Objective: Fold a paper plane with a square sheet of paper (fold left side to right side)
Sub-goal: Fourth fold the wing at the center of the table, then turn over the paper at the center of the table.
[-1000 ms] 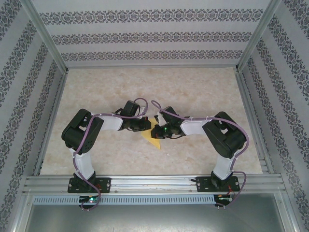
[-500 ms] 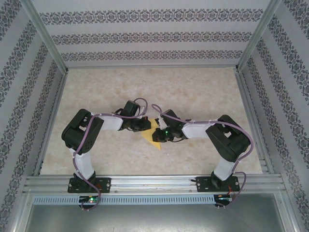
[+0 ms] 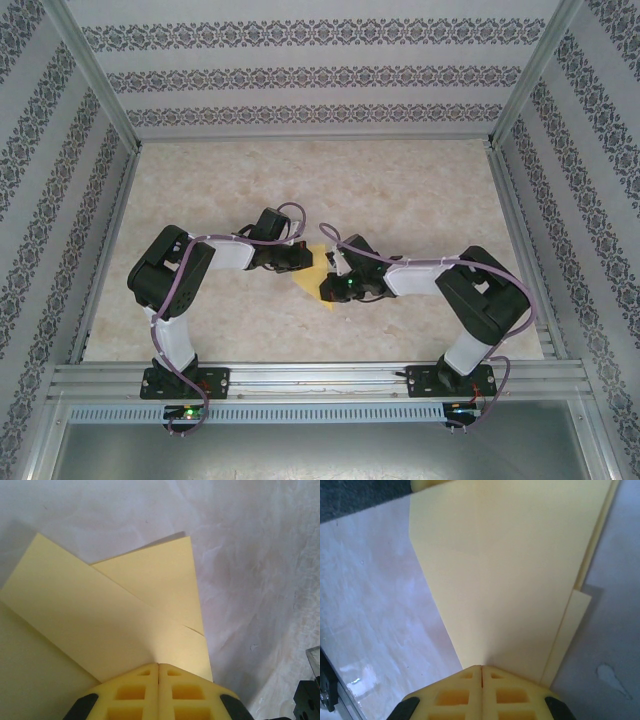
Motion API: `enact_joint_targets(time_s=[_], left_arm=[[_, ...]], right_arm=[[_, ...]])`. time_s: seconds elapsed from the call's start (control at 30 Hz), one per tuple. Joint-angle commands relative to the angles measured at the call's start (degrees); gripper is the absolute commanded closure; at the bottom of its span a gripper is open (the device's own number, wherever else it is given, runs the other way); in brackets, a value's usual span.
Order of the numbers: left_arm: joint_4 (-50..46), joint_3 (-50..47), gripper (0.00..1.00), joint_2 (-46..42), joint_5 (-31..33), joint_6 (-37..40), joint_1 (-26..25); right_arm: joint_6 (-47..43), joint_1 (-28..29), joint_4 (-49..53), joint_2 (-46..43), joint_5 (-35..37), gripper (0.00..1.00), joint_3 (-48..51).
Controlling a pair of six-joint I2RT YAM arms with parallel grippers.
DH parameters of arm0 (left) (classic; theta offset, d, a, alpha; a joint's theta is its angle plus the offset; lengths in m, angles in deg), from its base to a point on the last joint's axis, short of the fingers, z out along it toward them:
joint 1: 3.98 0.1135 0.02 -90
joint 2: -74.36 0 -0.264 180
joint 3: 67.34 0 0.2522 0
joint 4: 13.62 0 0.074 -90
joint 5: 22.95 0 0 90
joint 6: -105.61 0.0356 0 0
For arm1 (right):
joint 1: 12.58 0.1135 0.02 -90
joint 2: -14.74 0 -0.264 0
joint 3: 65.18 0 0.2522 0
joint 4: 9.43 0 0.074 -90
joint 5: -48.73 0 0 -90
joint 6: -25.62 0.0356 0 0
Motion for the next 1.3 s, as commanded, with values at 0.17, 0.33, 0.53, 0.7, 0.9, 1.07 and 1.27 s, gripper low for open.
enact_joint_targets(time_s=[0.17,0.33,0.53,0.7,0.9,1.07,1.27], left_arm=[[-5.7,-1.25,1.0,2.6,7.92,0.18,0.23],[-5.12,-1.03,1.0,1.96,7.11,-0.09,0.21],[-1.86,-0.53,0.93,-0.84,3.36,-0.91,0.25],[0.45,0.34,0.85,-6.32,1.6,-1.45,0.26],[0.27,-0.12,0.75,-15.38,3.96,0.79,0.76],[-1.44,-4.29,0.69,-24.1,9.68,3.98,2.04],[0.3,-11.12,0.6,-32.87,12.95,3.98,5.04]], right_arm=[[1.71,1.93,5.25,-2.37,-0.45,1.0,4.86],[1.77,1.92,5.68,-4.22,-0.43,1.0,6.39],[1.24,1.76,7.55,-8.34,-1.23,1.0,6.83],[-0.9,-0.95,9.27,-15.33,-1.23,0.86,6.63],[-7.15,-6.08,8.59,-19.08,-1.43,0.66,5.08],[-13.44,-6.63,6.51,-16.55,0.23,0.51,1.95],[-17.05,-7.24,3.75,-8.11,-0.21,0.5,-3.04]])
